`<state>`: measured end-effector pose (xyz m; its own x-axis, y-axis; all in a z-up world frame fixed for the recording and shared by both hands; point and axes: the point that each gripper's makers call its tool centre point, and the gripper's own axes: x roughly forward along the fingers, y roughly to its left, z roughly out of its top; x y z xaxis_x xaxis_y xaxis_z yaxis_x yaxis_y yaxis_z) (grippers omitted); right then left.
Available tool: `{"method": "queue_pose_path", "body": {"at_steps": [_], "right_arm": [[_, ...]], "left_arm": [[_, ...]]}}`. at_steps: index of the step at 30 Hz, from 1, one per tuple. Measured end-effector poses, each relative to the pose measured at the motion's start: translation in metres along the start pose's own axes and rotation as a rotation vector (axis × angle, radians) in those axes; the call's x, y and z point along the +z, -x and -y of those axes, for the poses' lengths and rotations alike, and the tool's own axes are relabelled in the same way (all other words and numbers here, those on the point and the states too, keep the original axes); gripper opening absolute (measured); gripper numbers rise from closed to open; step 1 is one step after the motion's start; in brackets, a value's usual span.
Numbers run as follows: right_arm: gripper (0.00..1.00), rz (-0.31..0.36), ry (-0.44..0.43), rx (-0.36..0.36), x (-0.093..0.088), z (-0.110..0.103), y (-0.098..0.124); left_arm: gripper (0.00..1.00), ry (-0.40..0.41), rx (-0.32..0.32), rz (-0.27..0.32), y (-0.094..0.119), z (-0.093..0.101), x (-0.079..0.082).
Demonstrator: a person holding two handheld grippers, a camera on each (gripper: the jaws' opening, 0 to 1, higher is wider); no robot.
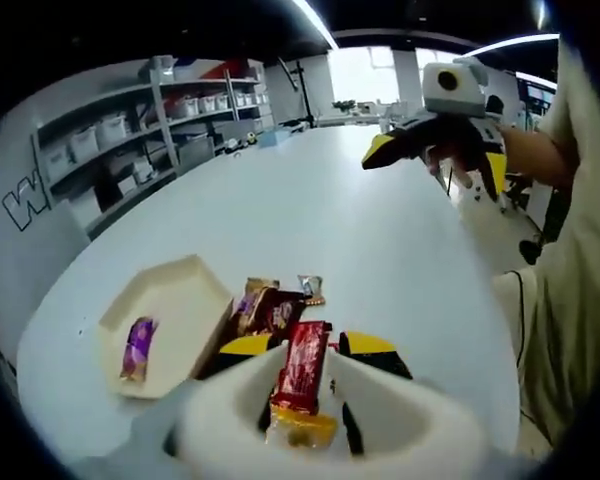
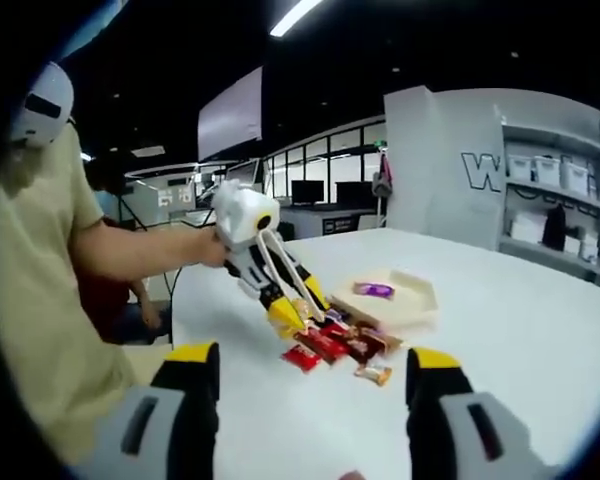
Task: Place the target food into the container with the food tongs after gripping and lifting it, then release it inside without dropping or visibly crushing the food.
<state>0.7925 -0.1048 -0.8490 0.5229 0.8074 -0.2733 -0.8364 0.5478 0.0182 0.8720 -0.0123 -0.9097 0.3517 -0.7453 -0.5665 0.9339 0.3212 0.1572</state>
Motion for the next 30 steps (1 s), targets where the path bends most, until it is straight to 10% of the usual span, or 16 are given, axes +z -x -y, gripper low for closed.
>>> {"method": "queue_pose_path", "body": {"at_steps": [30], "right_arm": [[0.78,-0.003,-0.011,0.008,-0.005,0.002,0.003]], "left_arm": [[0.24,-0.002,-0.019,-0.054,-0.018,0.0,-0.01]]}}
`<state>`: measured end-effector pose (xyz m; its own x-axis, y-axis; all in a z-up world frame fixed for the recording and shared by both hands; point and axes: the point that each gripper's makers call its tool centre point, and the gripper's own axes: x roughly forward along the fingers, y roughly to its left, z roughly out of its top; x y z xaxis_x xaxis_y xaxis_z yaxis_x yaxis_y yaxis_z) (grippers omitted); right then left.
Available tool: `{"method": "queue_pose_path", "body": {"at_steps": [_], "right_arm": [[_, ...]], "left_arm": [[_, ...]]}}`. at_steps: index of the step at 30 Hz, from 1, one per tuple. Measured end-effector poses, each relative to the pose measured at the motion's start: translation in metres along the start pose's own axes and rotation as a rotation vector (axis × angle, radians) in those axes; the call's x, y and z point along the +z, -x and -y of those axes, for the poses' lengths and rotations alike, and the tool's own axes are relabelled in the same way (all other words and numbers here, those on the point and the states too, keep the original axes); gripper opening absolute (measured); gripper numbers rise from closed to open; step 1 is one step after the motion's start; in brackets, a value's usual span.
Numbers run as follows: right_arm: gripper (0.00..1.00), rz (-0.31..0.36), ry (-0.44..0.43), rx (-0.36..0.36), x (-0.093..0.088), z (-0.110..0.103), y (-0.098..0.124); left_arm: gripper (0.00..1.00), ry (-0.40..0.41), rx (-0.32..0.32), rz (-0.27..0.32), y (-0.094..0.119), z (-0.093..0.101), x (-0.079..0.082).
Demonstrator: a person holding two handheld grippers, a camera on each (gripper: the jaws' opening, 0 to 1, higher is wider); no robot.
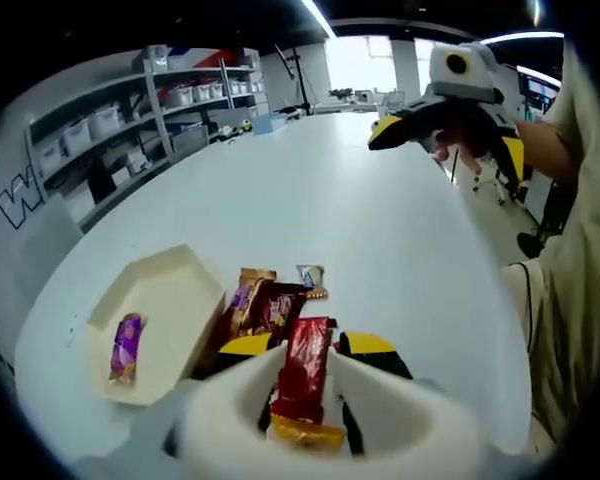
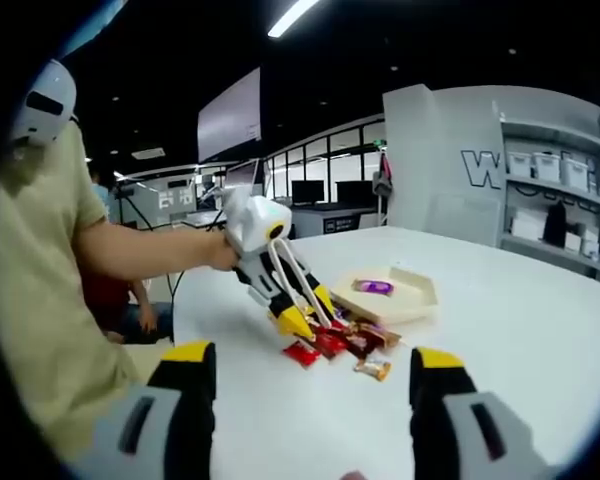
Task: Place the target food into the container with the food tongs after gripping and lifting it, then release it inside without dropping or visibly crushing the food.
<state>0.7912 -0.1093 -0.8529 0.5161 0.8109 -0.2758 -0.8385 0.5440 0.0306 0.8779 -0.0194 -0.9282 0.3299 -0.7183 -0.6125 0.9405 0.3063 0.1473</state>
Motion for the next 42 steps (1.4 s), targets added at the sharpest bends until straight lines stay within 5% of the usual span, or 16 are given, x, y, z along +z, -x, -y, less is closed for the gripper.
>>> {"method": "queue_pose_path", "body": {"at_steps": [42], "right_arm": [[0.77,-0.013,-0.008,0.0,-0.008,0.0,0.003]], "left_arm": [[0.24,0.026,-0.027,-0.028,-0.013,0.001,-0.009]]}}
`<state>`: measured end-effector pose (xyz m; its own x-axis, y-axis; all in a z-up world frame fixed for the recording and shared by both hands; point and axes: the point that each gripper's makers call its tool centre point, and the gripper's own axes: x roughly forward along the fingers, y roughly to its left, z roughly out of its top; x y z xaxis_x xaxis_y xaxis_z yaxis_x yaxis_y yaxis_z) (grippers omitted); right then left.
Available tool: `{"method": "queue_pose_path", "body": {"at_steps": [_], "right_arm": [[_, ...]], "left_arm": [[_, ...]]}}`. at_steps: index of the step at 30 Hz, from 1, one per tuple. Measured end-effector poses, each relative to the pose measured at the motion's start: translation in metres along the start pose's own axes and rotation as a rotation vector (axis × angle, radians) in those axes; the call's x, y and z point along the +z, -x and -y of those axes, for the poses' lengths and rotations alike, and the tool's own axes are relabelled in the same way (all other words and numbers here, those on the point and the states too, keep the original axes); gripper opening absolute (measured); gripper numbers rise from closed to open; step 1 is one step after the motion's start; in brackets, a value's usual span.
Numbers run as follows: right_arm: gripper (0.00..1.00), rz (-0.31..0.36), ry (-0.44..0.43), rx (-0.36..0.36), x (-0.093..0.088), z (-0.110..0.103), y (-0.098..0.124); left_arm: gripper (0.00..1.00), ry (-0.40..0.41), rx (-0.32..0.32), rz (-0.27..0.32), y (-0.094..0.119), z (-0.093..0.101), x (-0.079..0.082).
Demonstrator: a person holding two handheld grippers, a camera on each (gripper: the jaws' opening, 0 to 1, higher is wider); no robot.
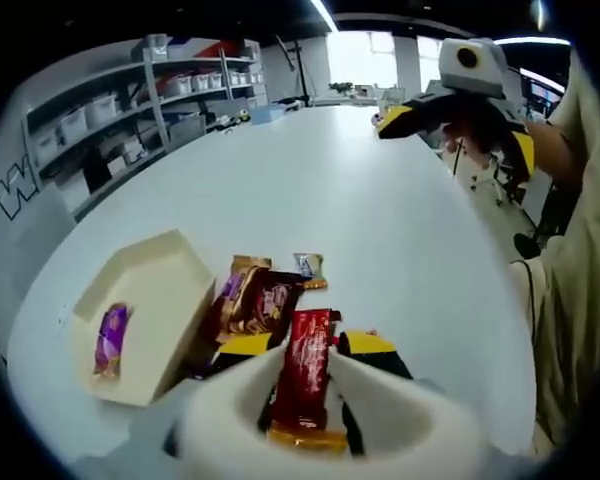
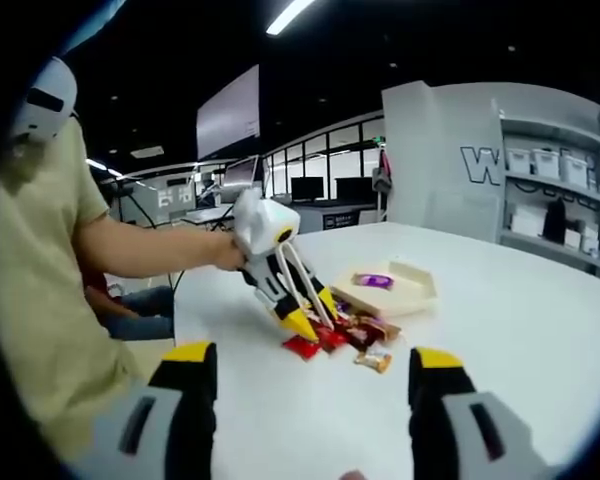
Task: Place the target food into the container with the food tongs after gripping and lifting it, then release it inside without dropping or visibly crushing the food.
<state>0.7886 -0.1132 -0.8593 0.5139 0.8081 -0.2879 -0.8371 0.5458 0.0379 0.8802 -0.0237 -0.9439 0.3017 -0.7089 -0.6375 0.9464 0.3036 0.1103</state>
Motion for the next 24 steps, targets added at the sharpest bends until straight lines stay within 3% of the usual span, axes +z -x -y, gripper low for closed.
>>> {"method": "queue_pose_path", "body": {"at_steps": [24], "right_arm": [[0.76,-0.006,0.0,0.002,-0.0025,-0.0011,0.0002]], "left_arm": [[0.23,0.064,-0.021,0.029,0.0004,0.0039,0.0026]]}}
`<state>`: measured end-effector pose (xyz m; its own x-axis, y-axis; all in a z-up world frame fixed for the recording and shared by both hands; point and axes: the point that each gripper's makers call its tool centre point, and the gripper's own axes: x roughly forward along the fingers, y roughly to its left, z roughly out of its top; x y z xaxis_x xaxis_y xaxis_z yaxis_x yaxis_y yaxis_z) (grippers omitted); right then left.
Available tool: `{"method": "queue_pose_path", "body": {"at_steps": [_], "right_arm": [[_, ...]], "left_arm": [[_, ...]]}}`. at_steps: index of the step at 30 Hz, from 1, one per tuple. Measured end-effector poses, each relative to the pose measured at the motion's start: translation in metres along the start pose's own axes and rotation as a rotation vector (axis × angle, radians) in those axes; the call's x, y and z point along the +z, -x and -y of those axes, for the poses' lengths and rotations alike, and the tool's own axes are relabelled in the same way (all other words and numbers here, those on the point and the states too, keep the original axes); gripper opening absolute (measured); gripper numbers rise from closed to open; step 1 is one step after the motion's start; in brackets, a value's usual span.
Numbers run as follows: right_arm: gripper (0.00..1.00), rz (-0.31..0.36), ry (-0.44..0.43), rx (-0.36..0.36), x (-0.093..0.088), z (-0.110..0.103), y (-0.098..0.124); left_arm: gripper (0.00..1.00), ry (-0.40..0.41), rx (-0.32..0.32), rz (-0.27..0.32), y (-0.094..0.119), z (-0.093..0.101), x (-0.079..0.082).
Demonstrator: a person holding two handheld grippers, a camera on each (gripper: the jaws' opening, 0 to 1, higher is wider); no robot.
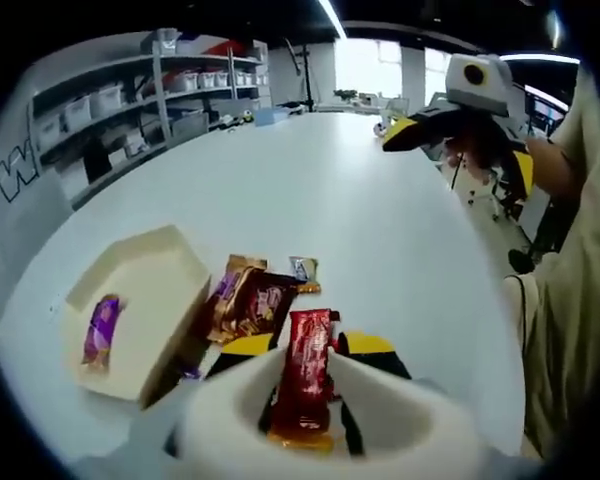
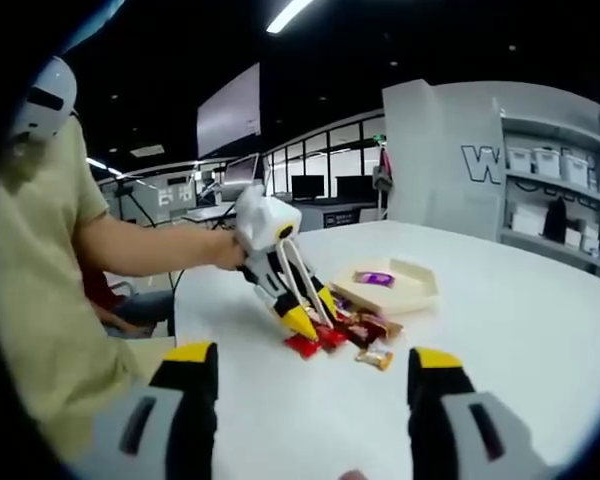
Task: Place the target food into the container with the food tongs after gripping and lifting it, then release it inside without dropping or visibly crushing the food.
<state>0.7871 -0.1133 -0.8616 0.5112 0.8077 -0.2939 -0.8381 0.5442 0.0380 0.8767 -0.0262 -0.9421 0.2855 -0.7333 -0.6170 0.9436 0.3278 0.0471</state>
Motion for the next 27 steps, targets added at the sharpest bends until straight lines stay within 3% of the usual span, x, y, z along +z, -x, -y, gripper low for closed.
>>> {"method": "queue_pose_path", "body": {"at_steps": [11,27], "right_arm": [[0.77,0.01,0.005,0.011,0.004,-0.003,-0.001],[0.76,0.017,0.018,0.003,0.01,0.0,0.003]], "left_arm": [[0.22,-0.005,0.02,0.03,0.017,-0.008,0.018],[0.22,-0.014,0.079,0.078,0.043,-0.04,0.051]]}}
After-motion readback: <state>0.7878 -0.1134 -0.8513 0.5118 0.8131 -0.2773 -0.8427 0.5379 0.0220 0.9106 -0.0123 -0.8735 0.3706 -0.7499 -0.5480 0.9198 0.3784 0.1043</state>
